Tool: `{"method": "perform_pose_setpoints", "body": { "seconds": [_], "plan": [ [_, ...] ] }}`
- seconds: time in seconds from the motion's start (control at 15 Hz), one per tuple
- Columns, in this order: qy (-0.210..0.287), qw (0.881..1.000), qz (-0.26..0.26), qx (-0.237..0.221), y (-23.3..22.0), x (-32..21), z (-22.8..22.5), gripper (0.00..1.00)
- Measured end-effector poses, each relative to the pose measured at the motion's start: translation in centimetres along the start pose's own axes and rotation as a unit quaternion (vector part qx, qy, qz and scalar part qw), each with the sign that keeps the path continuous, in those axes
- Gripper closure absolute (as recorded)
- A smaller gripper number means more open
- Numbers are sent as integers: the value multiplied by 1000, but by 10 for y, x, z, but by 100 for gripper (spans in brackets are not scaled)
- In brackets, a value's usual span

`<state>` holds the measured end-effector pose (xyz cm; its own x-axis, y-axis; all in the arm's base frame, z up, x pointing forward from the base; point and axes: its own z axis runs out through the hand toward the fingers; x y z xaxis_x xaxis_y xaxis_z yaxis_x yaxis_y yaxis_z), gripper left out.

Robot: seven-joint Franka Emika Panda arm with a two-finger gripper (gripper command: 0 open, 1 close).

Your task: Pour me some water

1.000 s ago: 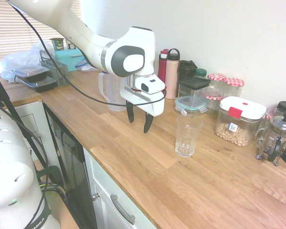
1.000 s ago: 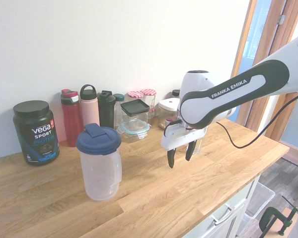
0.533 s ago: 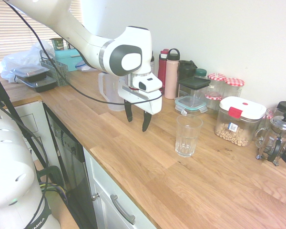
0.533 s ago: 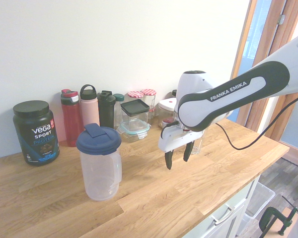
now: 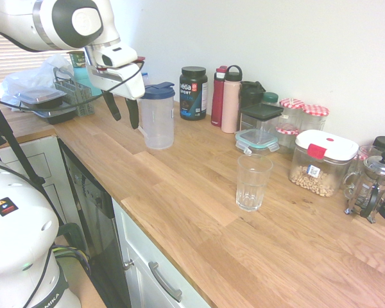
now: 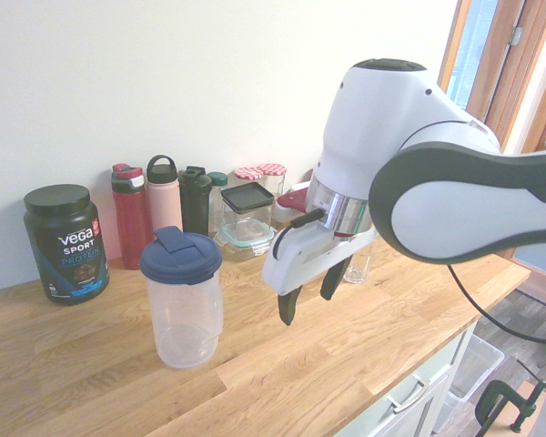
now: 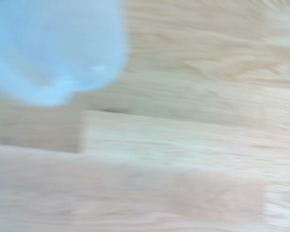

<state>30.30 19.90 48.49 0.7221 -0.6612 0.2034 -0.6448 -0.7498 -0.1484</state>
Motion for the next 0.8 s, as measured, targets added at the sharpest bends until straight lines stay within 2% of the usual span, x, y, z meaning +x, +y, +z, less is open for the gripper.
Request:
{"method": "perform_pose_setpoints", "body": {
  "seconds": [0.27,0.8],
  "plan": [
    [22,999,-1,38,-42,-18,19,0],
    [49,998,15,48,-98,-10,50,0]
  ]
}}
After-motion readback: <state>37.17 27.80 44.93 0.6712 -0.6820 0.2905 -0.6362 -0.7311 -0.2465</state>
